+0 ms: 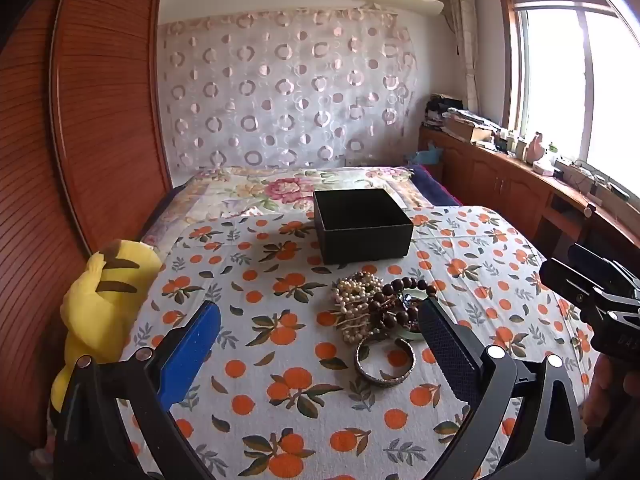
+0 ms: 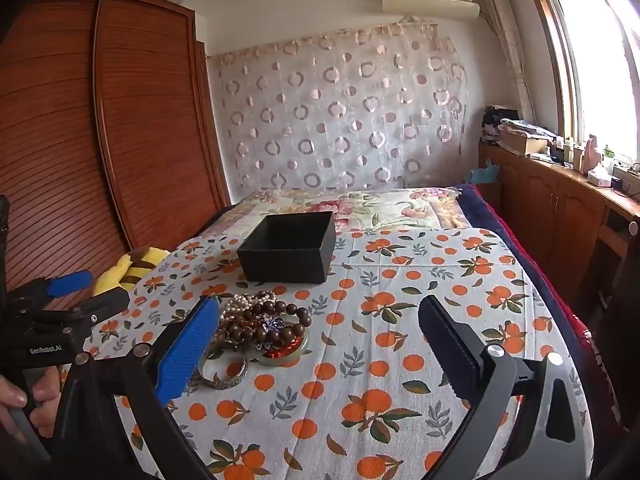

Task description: Organize jewelry

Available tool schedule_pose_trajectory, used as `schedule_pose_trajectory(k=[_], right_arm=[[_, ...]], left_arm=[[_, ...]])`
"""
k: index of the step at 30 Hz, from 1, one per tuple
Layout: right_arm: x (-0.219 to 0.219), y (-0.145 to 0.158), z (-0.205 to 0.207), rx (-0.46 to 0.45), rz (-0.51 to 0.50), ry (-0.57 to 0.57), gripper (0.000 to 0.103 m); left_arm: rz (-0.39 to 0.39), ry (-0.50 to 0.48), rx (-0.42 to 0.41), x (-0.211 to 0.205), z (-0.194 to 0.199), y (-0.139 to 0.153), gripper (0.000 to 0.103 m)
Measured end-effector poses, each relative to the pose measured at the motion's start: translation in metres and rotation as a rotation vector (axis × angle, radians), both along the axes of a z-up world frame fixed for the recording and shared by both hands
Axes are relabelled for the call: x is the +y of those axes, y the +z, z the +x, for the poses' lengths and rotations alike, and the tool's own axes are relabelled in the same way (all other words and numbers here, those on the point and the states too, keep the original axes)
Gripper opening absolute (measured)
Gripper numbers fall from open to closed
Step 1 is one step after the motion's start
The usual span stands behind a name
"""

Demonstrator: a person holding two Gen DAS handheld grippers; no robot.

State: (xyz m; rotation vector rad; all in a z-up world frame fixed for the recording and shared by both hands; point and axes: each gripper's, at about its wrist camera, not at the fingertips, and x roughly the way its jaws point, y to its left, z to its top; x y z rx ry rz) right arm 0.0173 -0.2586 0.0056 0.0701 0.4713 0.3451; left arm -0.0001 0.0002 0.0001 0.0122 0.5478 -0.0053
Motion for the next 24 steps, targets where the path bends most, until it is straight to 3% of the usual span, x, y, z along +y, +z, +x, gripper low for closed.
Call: schedule_pose_trajectory(k=[24], right_arm=[[0.0002, 0.0008, -0.0013, -0.001, -0.006, 0.000, 0.101]], left_arm=[[-0.005, 0.000, -0.012, 0.0005, -0.0002, 0.0005, 0.096]])
